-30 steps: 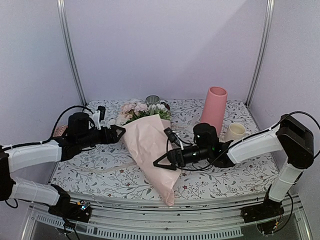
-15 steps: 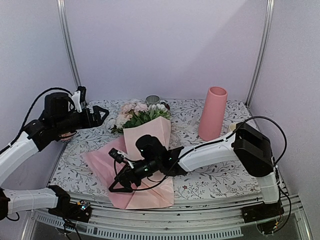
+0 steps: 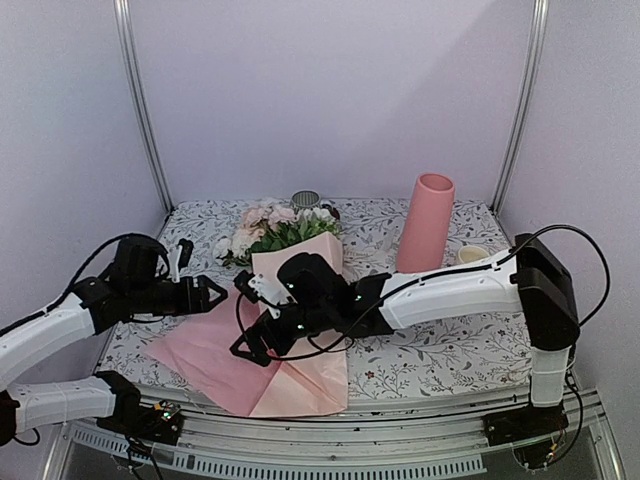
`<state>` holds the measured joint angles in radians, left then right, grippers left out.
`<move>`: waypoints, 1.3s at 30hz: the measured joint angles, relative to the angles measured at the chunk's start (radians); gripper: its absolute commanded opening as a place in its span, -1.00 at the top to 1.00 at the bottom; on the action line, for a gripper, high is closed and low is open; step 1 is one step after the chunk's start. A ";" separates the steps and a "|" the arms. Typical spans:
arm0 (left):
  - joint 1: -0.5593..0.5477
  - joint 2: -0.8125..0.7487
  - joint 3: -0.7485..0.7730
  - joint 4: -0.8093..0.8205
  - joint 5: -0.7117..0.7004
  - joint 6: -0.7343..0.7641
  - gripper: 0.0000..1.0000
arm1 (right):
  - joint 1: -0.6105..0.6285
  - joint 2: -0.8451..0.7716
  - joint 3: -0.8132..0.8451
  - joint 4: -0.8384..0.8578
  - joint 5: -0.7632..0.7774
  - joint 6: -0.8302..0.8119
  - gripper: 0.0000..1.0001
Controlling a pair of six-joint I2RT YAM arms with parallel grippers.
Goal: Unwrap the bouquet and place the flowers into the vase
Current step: Unfold the folded wrapping paper from the folded wrapping paper, then unfold the two-thirds folded wrapping paper from the folded wrapping paper.
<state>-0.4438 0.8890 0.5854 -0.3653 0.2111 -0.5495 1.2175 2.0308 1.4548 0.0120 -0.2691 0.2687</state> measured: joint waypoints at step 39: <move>0.040 -0.067 -0.323 0.354 0.006 -0.177 0.26 | 0.000 -0.040 -0.006 -0.193 0.729 0.235 -1.00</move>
<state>-0.4042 0.8219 0.2623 -0.0116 0.2176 -0.7269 1.2175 1.9911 1.4487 -0.1814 0.4595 0.5034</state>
